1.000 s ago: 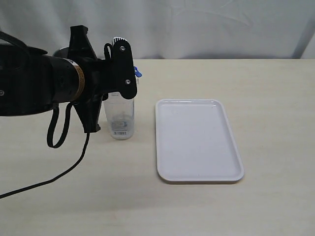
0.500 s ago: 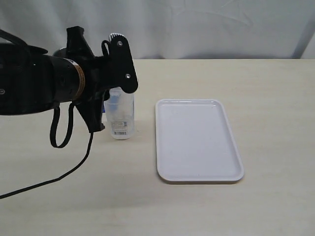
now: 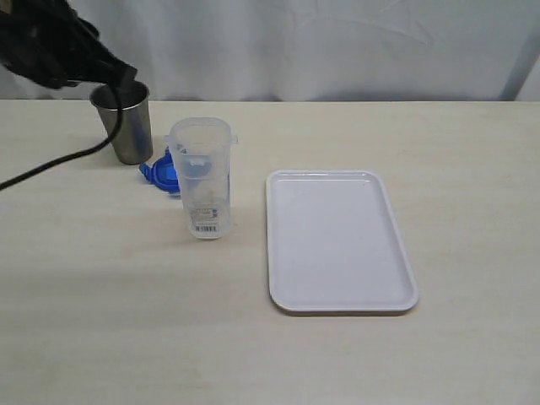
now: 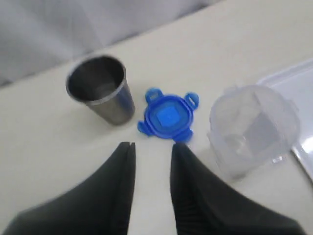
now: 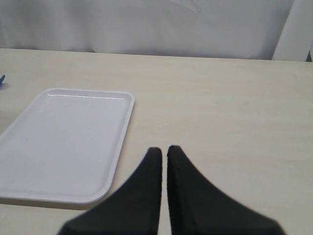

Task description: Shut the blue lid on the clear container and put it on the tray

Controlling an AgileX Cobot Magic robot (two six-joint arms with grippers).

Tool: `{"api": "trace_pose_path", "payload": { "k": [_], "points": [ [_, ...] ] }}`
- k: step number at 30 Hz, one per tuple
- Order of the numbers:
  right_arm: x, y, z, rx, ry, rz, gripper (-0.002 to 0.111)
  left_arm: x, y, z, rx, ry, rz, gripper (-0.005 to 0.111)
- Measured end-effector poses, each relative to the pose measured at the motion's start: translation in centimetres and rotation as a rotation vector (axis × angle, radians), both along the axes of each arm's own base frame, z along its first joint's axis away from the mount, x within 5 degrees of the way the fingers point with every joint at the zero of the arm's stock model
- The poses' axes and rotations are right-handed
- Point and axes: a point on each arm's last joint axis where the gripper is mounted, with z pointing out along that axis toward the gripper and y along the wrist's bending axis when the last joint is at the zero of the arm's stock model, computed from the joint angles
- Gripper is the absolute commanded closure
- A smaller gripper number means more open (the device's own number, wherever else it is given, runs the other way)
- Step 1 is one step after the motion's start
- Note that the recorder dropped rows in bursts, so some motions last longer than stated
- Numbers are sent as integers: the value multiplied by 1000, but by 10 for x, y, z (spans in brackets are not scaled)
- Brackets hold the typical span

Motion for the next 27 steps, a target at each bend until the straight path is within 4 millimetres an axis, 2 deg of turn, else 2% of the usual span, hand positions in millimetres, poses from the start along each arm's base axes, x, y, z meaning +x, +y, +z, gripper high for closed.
{"api": "trace_pose_path", "payload": {
  "k": [4, 7, 9, 14, 15, 16, 17, 18, 20, 24, 27],
  "points": [
    [0, 0, 0, 0, 0, 0, 104, 10, 33, -14, -171, 224, 114, 76],
    [0, 0, 0, 0, 0, 0, 104, 24, 60, -30, -261, 315, 202, 76],
    [0, 0, 0, 0, 0, 0, 104, 32, 67, -45, -291, 355, 207, 74],
    [0, 0, 0, 2, 0, 0, 104, 60, 60, -95, -339, 439, 195, 57],
    [0, 0, 0, 2, 0, 0, 104, 65, 59, -106, -345, 456, 205, 56],
    [0, 0, 0, 2, 0, 0, 104, 75, 57, -130, -356, 491, 217, 56],
    [0, 0, 0, 2, 0, 0, 104, 79, 57, -139, -359, 502, 219, 56],
    [0, 0, 0, 2, 0, 0, 104, 87, 55, -159, -368, 516, 221, 56],
    [0, 0, 0, 2, 0, 0, 104, 97, 53, -181, -388, 491, 222, 56],
    [0, 0, 0, 2, 0, 0, 104, 114, 53, -208, -383, 433, 210, 56],
    [0, 0, 0, 2, 0, 0, 104, 130, 51, -213, -390, 413, 198, 56]
  ]
}}
